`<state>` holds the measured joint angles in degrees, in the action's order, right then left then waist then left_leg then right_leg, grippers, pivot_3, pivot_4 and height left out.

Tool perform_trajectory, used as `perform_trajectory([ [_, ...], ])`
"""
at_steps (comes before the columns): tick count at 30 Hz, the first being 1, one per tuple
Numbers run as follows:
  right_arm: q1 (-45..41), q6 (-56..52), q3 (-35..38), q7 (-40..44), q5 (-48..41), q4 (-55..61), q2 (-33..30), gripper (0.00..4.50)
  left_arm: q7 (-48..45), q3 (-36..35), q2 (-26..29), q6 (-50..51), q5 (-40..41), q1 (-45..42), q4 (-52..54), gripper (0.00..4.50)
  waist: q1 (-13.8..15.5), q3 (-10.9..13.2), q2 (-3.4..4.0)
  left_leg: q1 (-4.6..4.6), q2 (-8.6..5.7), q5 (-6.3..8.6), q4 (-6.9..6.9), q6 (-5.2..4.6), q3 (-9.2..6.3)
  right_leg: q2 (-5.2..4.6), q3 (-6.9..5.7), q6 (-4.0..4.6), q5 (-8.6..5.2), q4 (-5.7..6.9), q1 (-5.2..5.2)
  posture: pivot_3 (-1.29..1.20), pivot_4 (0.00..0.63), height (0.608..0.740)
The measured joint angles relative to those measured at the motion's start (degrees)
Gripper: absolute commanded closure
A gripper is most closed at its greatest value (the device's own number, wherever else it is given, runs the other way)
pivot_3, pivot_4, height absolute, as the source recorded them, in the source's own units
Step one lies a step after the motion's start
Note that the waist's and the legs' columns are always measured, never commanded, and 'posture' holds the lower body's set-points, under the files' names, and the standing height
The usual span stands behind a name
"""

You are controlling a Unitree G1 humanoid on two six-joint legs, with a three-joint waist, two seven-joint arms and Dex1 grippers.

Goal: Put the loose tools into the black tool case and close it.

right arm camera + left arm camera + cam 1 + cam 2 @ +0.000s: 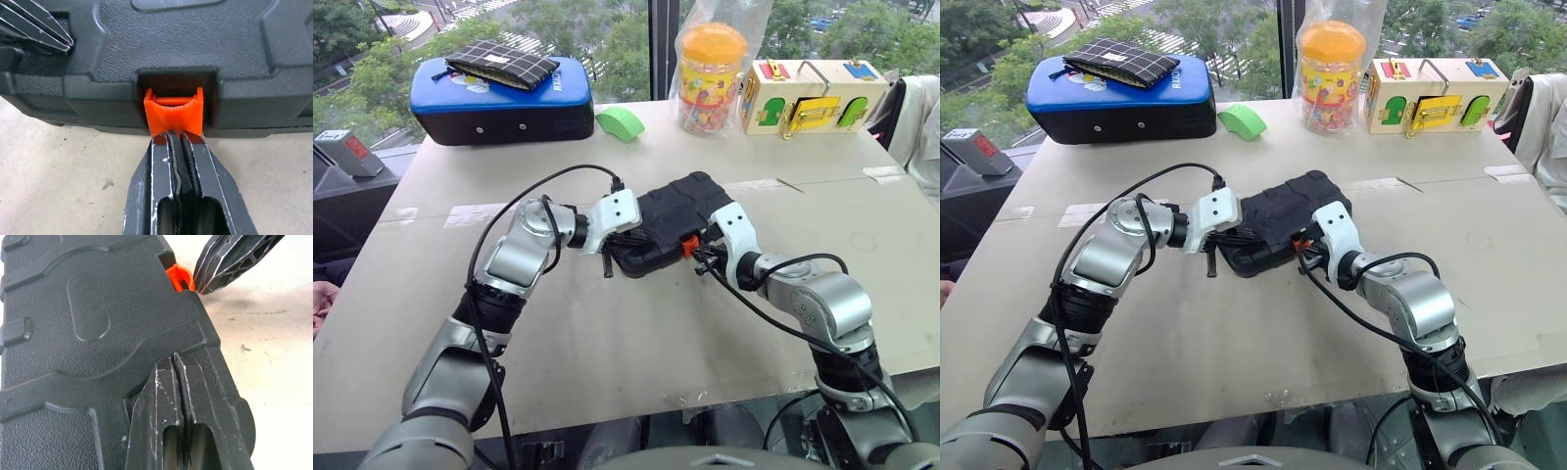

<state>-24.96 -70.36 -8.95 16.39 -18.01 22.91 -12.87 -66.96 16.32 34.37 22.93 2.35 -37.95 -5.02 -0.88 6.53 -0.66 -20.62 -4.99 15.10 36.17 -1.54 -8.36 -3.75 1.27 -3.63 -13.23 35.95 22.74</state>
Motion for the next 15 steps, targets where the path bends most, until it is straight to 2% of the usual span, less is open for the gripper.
perform_trajectory([
  [15, 0.0, 3.3, 0.3, -0.7, 1.0, -7.3, 3.4, 4.47, 0.1, 0.0, -0.4, -0.1, -0.5, 0.0, -0.4, 4.50, -0.1, 0.0, 0.08, 0.00, 0.01, 0.00, 0.03, 0.00, 0.02, 0.05, 0.05, 0.01, 0.01, 0.00, 0.01, 0.00, 0.150, 0.740],
])
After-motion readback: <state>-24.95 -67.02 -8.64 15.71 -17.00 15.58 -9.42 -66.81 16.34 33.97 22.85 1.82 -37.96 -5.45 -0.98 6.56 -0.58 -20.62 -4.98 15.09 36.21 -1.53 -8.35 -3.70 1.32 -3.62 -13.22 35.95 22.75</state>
